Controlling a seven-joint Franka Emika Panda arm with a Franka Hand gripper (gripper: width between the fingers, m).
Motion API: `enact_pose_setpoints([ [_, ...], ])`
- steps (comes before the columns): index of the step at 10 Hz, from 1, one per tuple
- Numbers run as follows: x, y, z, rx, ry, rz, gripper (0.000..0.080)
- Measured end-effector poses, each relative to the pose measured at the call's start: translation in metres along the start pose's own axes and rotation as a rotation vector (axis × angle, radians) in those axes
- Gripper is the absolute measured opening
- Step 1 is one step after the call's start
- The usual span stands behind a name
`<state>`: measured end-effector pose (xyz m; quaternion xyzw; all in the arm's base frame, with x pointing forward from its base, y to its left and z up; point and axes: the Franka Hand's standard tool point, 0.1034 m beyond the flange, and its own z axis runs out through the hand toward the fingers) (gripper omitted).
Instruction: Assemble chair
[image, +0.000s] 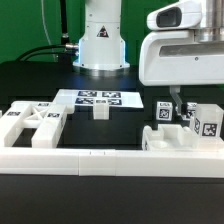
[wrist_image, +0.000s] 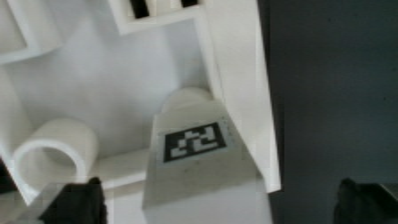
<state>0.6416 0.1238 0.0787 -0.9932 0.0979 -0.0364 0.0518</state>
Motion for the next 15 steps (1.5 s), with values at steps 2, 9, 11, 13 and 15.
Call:
enact_pose_setpoints([
  [2,0.0008,0.0030,0.0004,-0.003,0.000,-0.159,0.0649],
  [9,0.0015,0.0061,0.0009,-0.003,0.000,-0.200,0.0286],
  [11,0.0023,0.0070,0.0006,0.006,0.002,0.108,0.0286],
  [13,0.0048,0.0080,0.0001,0.020,0.035,0.324,0.0288],
  [15,0.0056,0.0085,-0.0005,0.022,0.035,0.408,0.0288],
])
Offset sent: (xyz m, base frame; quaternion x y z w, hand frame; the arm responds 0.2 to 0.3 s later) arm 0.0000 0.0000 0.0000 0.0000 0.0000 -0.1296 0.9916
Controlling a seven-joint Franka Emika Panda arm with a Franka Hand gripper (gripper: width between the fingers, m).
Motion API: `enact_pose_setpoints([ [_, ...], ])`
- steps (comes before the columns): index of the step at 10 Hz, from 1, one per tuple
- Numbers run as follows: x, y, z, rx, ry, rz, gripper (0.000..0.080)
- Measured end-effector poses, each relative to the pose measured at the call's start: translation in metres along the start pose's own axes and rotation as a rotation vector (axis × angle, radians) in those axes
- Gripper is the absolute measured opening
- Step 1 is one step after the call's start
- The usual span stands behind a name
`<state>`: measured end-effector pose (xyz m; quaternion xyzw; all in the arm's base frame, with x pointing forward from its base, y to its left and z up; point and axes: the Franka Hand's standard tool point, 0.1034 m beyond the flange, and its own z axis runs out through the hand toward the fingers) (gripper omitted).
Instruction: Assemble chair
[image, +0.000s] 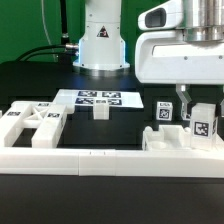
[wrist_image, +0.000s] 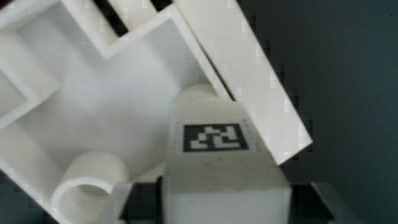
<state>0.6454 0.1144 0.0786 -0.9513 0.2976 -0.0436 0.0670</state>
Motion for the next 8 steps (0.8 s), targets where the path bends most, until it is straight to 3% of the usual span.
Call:
enact_pose_setpoints([
  [2,0.0004,0.0002,-0.0004,0.003,0.000,0.140,0.0288],
  [5,-0.0026,0.0002,-0.0002,0.044,-0.022,0.457,0.0289],
  [8,-0.0040,-0.0024,0.0001,0.056,-0.029,0.737,0.0291],
])
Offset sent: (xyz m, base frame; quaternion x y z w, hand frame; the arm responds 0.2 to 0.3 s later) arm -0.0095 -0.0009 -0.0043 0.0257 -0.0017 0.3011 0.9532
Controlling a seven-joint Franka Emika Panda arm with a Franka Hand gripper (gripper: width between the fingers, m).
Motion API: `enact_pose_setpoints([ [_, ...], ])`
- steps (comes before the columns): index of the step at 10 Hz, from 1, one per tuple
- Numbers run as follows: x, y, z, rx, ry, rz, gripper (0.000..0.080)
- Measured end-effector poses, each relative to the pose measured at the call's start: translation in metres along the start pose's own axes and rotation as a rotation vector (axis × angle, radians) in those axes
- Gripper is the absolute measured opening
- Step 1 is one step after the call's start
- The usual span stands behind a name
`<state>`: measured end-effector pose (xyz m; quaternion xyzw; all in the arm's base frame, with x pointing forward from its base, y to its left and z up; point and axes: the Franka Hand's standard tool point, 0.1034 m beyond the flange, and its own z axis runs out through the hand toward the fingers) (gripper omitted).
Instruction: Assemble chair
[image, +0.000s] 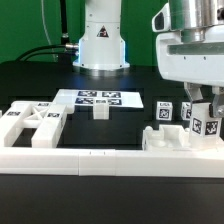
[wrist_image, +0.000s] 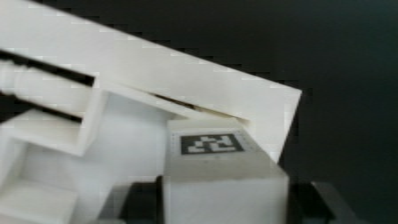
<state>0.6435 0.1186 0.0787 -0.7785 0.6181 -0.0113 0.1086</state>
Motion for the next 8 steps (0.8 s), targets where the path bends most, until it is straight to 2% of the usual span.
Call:
enact_pose_setpoints([
  [2,-0.0020,-0.0006,0.0002,0.003,-0.004,0.114,0.0291],
  [4,-0.0047,-0.0029,0.0006,0.034,-0.007,0.304,0.0291],
  [8,-0.0079,-0.0046,0.0007,0.048,-0.024,0.539,0.0291],
])
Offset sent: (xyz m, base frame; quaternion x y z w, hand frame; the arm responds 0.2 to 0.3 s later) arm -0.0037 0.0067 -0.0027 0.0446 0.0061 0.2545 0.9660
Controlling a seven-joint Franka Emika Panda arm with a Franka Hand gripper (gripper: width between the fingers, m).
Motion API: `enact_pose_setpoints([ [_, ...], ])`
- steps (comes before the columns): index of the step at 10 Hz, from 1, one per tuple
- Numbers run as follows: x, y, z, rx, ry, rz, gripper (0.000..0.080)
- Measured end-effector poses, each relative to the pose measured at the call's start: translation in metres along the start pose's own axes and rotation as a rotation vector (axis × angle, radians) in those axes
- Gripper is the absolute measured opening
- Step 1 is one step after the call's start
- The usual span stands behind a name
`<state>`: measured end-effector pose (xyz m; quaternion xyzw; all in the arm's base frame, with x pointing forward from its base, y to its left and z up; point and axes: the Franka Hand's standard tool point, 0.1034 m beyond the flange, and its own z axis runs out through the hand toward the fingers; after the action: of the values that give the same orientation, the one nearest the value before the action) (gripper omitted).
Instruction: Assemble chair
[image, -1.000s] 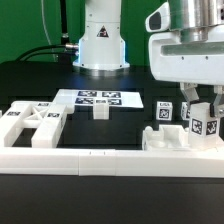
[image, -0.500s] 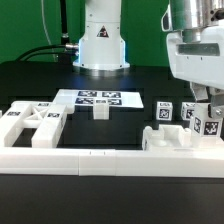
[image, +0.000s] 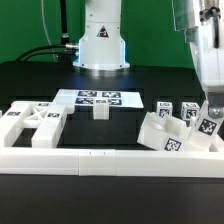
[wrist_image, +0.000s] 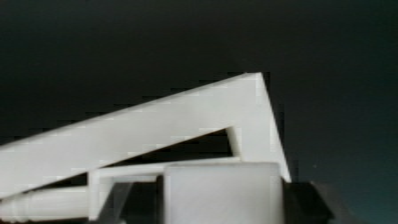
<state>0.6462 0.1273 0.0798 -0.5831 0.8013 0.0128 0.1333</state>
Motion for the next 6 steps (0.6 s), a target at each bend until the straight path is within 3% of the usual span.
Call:
enact_pose_setpoints([
  [2,-0.0002,0.0004,0.0005,-0.001,0.000,-0.015,0.0291],
  [3,-0.0003,0.0004,0.0004,-0.001,0.000,-0.052,0.0445],
  [4,-0.0022,-0.0010,-0.0027,0.003,-0.003,-0.084,0.0445],
  [5,-0.0059,-0.0027,-0.0073,0.009,-0.008,-0.152,0.0612],
  [6,-0.0082,-0.0033,-0.0091,0.012,-0.011,-0.223,0.0638],
])
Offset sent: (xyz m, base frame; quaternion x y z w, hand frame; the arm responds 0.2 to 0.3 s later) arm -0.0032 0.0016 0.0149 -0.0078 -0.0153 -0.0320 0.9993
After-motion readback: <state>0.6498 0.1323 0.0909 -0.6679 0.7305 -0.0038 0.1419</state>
